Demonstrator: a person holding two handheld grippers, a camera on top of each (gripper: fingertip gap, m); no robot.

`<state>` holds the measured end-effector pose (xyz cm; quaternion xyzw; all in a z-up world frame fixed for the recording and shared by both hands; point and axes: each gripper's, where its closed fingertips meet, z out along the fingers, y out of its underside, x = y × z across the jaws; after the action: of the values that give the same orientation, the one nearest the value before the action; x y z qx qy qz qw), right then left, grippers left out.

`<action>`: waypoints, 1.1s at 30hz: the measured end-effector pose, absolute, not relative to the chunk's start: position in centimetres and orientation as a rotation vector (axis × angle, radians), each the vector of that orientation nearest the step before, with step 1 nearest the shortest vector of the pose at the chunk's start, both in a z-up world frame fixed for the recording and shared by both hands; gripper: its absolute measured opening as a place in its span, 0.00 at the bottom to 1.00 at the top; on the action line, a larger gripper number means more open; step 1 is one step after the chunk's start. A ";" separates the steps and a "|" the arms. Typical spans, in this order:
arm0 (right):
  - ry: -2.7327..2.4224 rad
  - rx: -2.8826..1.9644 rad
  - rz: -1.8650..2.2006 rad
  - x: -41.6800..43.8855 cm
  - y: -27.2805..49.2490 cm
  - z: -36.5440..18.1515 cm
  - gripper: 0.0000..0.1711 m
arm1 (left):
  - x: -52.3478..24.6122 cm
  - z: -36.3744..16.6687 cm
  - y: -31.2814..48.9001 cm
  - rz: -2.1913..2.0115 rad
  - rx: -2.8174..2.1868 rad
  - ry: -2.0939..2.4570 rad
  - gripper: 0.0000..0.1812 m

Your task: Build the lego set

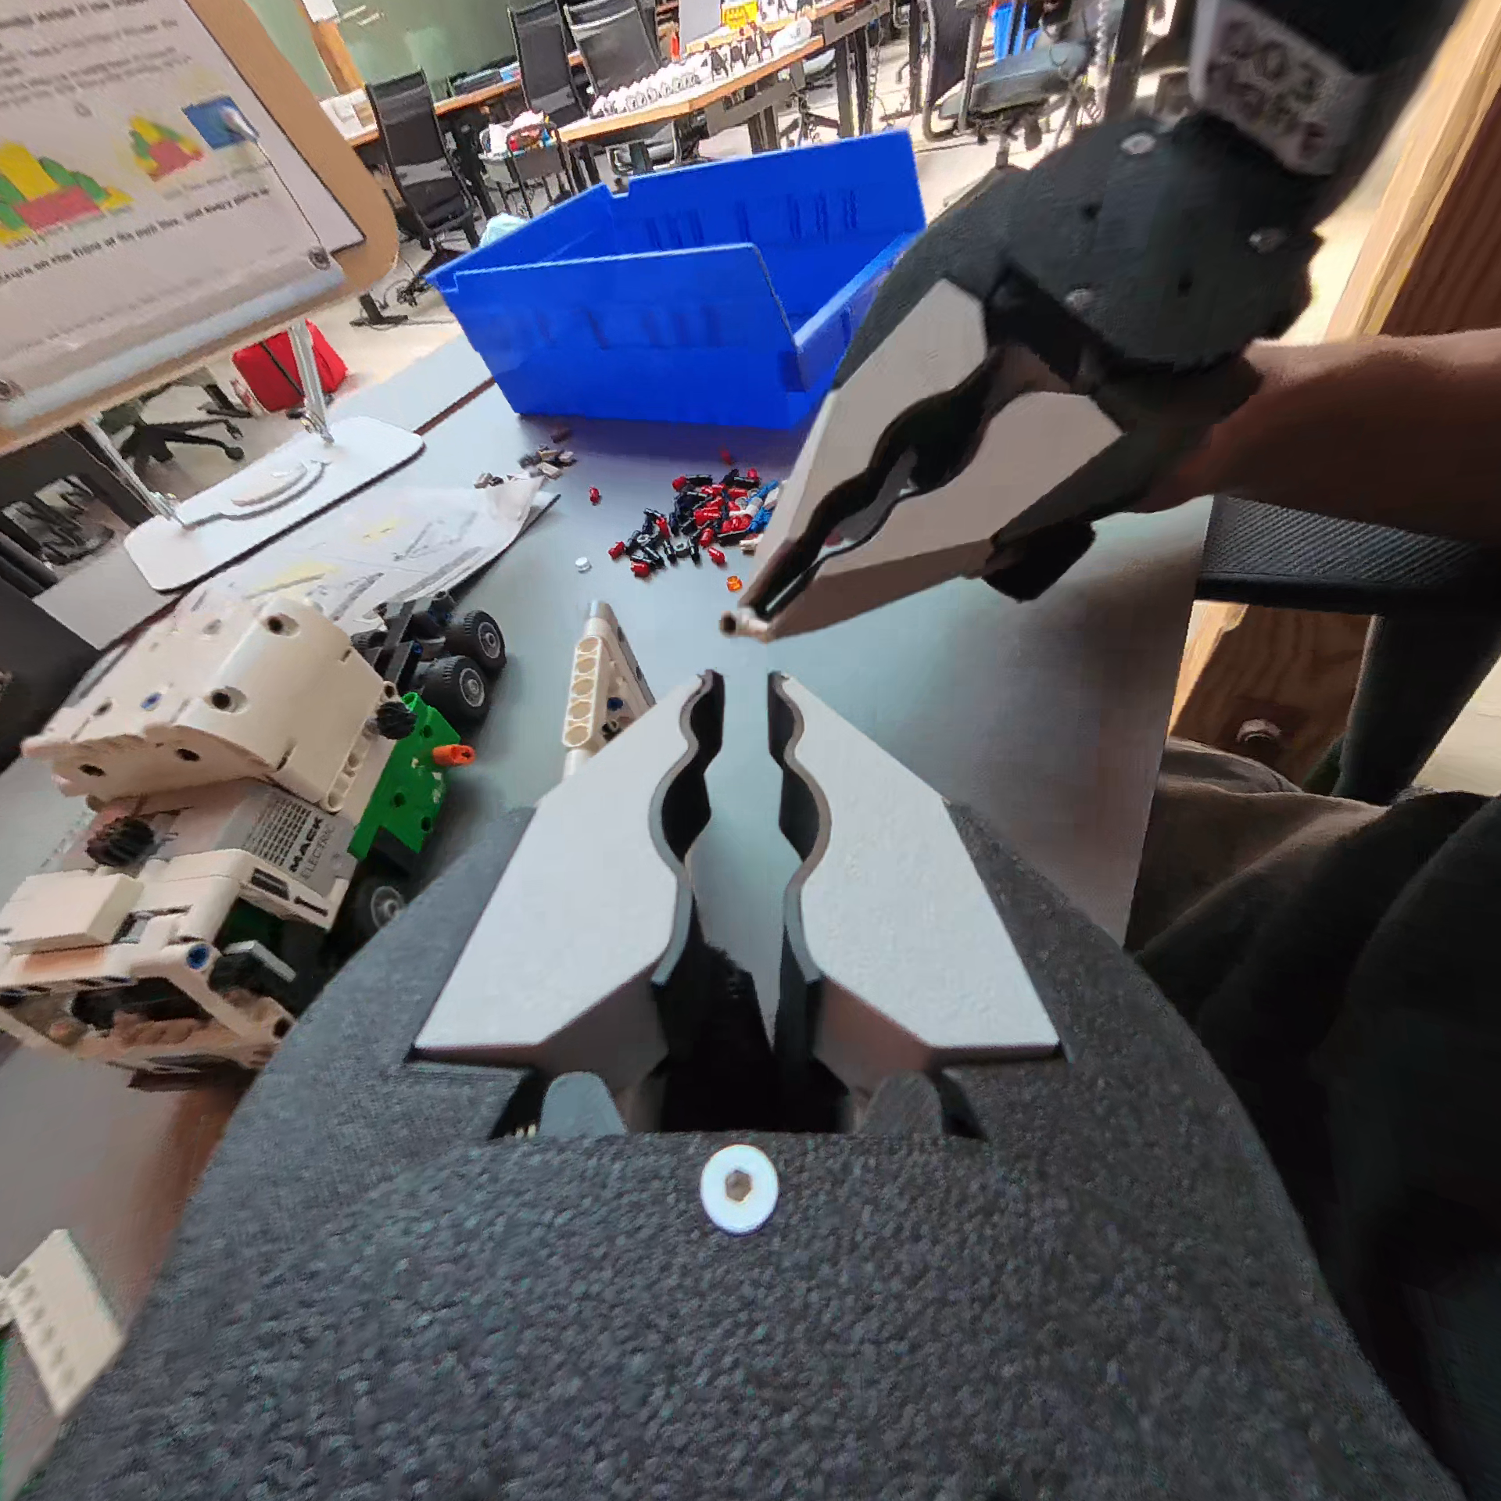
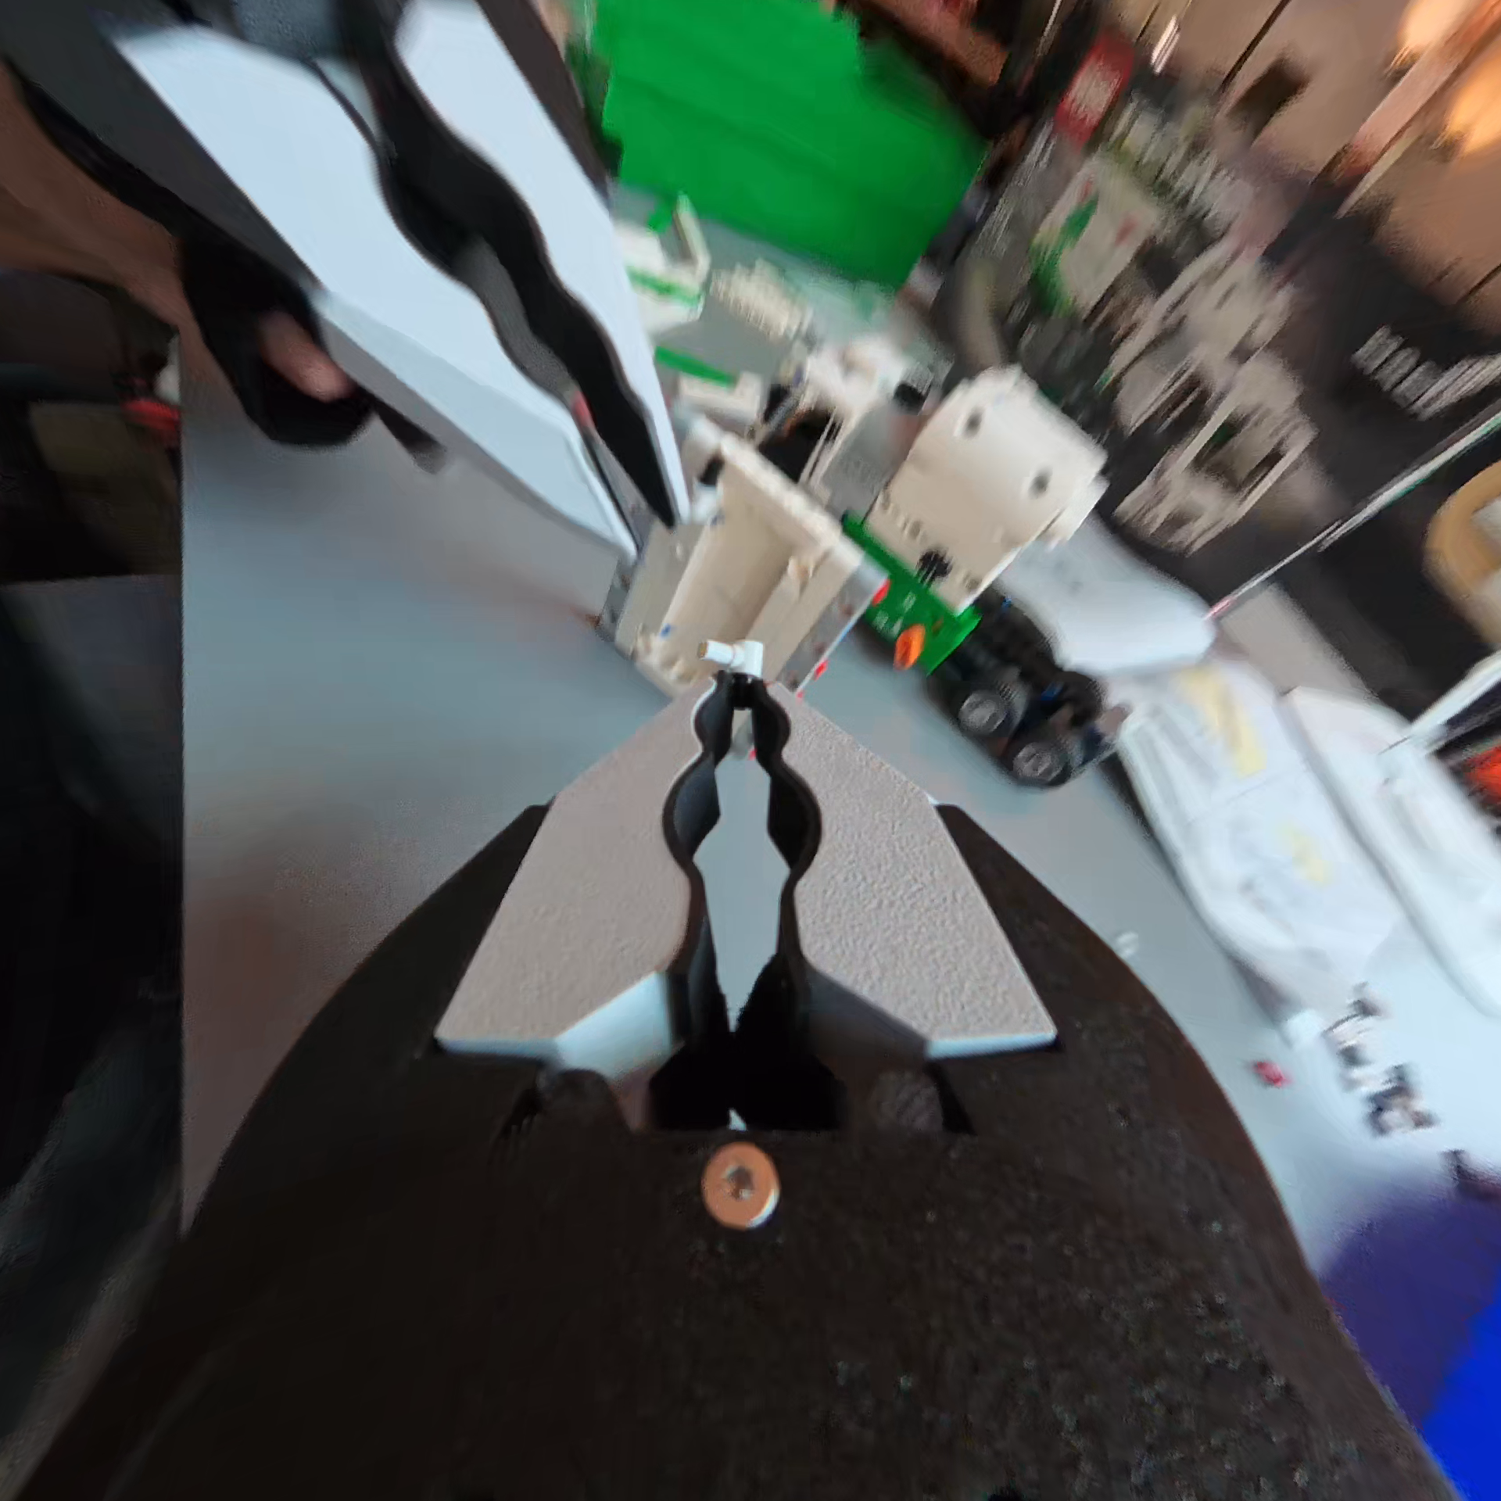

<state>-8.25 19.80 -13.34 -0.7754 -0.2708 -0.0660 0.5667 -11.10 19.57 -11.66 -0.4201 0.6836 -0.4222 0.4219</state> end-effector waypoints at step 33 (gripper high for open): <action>-0.754 -1.701 0.363 -14.2 16.2 -11.4 0.04 | -13.7 -12.1 15.2 -1.253 -0.795 1.994 0.01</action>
<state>-14.17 16.18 -11.36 -0.7288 -0.3230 0.1554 0.5834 -13.67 15.19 -12.09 -0.3028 0.7594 -0.4774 0.3221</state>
